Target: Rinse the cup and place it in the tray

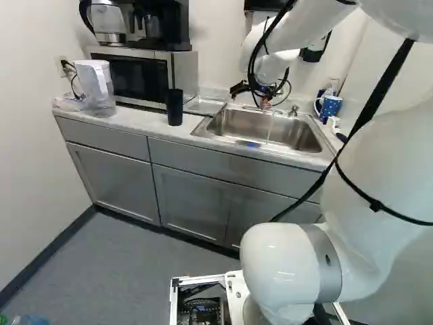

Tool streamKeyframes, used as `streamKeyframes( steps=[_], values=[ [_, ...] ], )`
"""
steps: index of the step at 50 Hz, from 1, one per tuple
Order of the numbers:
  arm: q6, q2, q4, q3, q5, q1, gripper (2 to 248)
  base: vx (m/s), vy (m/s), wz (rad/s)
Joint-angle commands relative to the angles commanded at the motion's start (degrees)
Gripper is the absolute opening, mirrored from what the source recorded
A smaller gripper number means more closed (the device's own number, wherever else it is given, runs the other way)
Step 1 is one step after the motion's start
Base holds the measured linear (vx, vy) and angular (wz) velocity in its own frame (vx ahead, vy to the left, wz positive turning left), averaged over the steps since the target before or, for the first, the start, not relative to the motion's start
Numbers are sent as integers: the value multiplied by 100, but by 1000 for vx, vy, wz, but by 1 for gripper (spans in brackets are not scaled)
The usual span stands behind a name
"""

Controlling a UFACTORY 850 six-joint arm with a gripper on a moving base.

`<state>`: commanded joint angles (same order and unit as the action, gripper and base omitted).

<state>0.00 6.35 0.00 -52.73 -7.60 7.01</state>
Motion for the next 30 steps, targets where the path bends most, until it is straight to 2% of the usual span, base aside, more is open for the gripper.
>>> streamKeyframes(
  steps=[12, 30],
  values=[
    [0, 308, 0, 287, -415, 143, 247, 0, 0, 0],
    [0, 567, 0, 521, -415, 462, 247, 0, 0, 0]
  ],
)
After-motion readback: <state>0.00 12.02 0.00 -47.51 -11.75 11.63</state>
